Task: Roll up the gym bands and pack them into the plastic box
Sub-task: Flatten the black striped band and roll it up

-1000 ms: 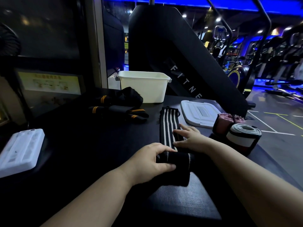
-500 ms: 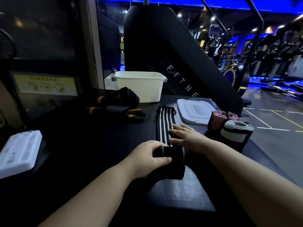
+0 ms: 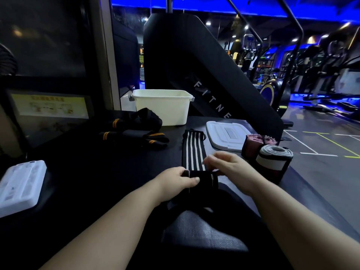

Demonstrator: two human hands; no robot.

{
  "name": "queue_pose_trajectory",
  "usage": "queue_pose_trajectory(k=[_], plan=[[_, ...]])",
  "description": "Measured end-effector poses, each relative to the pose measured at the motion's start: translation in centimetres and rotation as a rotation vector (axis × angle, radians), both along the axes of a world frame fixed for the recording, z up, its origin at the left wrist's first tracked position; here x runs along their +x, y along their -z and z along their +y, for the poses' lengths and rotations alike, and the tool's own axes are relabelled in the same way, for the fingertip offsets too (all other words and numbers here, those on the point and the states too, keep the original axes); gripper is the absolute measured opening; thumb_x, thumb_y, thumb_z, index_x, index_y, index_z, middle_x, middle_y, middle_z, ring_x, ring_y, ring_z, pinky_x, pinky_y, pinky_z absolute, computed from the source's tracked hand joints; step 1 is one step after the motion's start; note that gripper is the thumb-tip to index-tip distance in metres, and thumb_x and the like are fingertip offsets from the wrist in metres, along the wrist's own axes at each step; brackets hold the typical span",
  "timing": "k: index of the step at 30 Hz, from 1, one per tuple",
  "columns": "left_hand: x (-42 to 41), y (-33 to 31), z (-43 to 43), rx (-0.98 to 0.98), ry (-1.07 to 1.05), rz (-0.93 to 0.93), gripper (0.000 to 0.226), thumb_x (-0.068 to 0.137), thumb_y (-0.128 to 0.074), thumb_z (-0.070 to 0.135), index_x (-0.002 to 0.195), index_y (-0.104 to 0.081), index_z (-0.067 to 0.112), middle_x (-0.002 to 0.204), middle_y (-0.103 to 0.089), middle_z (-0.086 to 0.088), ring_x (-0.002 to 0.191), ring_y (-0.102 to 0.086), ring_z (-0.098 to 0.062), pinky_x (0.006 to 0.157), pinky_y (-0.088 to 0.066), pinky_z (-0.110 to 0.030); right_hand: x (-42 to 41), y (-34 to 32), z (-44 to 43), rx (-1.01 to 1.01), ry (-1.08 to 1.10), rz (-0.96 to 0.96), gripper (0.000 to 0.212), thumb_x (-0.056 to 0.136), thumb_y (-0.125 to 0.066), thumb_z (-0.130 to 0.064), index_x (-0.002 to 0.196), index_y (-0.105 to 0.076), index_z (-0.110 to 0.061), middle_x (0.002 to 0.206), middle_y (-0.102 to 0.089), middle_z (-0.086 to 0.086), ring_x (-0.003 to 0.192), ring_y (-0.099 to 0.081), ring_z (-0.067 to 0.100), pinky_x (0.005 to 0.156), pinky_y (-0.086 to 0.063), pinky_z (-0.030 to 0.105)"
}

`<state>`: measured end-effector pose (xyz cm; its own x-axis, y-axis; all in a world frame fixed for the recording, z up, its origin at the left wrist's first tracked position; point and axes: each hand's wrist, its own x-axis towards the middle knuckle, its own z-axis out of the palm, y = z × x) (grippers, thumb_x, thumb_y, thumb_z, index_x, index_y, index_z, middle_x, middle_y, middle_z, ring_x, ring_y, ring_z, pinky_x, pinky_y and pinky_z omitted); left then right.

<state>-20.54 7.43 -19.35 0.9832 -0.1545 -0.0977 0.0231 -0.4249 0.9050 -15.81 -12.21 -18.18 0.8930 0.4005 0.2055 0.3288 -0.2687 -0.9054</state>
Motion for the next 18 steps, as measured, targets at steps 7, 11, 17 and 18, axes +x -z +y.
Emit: queue_pose_trajectory(k=[7, 11, 17, 18], plan=[[2.4, -0.6, -0.2, 0.072, -0.016, 0.054, 0.026, 0.084, -0.072, 0.034, 0.104, -0.062, 0.020, 0.096, -0.065, 0.001, 0.087, -0.062, -0.015, 0.083, -0.050, -0.033, -0.9, 1.7, -0.8, -0.064, 0.054, -0.061, 0.018, 0.082, -0.075, -0.016, 0.099, -0.074, -0.023, 0.087, -0.071, -0.007, 0.073, -0.061, -0.004, 0.074, -0.049, 0.014], [2.4, 0.4, -0.5, 0.191, -0.125, -0.282, 0.026, 0.083, -0.073, 0.032, 0.108, -0.065, 0.032, 0.107, -0.061, 0.008, 0.103, -0.056, -0.011, 0.094, -0.045, -0.025, 0.0, 2.5, -0.2, -0.123, 0.162, -0.149, 0.015, 0.083, -0.074, -0.024, 0.095, -0.073, -0.034, 0.082, -0.069, -0.014, 0.069, -0.059, -0.006, 0.076, -0.047, 0.020], [2.2, 0.7, -0.8, 0.018, -0.090, -0.336, 0.013, 0.090, -0.068, 0.021, 0.100, -0.073, 0.029, 0.093, -0.070, 0.014, 0.094, -0.064, -0.001, 0.086, -0.046, -0.013, -0.2, 2.6, 0.0, -0.158, 0.200, -0.287, 0.023, 0.087, -0.070, -0.024, 0.087, -0.064, -0.046, 0.086, -0.069, -0.013, 0.079, -0.060, 0.000, 0.078, -0.047, 0.018], [2.4, 0.8, -0.7, 0.018, -0.094, -0.328, 0.014, 0.091, -0.067, 0.022, 0.102, -0.074, 0.026, 0.094, -0.071, 0.013, 0.094, -0.065, -0.001, 0.087, -0.046, -0.014, -0.2, 2.5, 0.0, -0.183, 0.192, -0.297, 0.020, 0.088, -0.070, -0.025, 0.089, -0.065, -0.045, 0.087, -0.069, -0.013, 0.081, -0.061, 0.001, 0.079, -0.047, 0.017]])
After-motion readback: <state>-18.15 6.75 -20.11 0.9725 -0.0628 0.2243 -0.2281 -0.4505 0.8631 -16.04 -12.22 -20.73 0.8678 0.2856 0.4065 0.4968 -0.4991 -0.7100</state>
